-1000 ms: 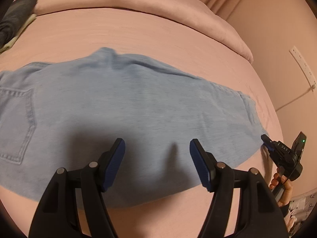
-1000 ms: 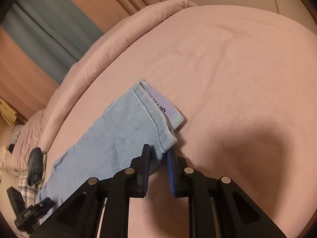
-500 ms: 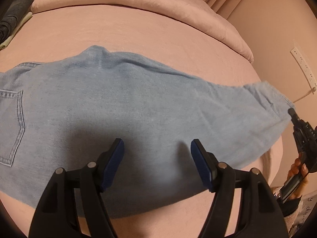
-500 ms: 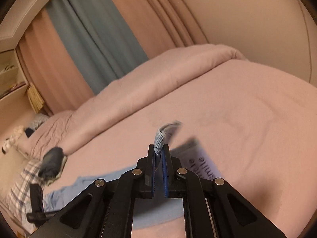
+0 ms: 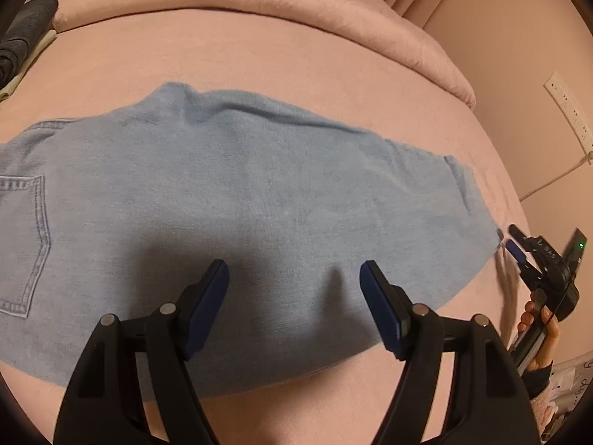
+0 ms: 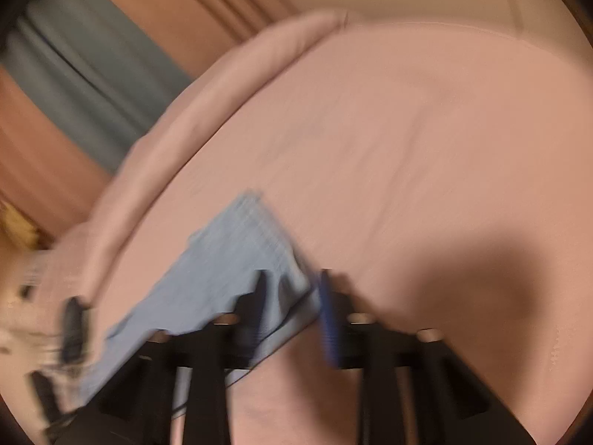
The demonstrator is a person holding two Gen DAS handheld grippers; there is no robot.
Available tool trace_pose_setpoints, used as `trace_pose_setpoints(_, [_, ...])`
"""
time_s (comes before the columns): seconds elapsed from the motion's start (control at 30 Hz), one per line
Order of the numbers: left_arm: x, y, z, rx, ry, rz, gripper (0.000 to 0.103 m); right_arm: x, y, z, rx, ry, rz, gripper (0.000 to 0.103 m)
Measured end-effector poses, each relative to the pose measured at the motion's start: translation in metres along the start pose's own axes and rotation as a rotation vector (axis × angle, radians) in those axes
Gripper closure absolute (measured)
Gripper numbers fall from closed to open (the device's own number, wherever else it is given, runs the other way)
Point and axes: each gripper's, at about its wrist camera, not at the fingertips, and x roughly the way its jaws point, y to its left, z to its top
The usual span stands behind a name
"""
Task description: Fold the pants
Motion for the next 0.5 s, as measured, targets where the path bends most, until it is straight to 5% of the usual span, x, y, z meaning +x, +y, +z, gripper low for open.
trace_pose_setpoints(0.13, [0.005,-0.002,-0.002,0.006,0.010,0.006,0.030,-0.011,0.030,0.004,-0.115,-0.044,0.068,0.054])
trace_pose_setpoints(0.27, [0.012,-0.005,-0.011,0.049,0.013,0.032,0.028,0.029,0.053,-0.011,-0.217,0.113,0.133,0.054])
trace_pose_setpoints(0.3, [0.013,-0.006,-0.013,0.067,0.015,0.037,0.027,0.042,0.052,-0.018,-0.221,0.164,0.098,0.054])
trace_pose_setpoints(0.5, [0.010,-0.009,-0.016,0.102,0.021,0.040,0.022,0.032,0.041,-0.014,-0.164,0.159,0.148,0.054])
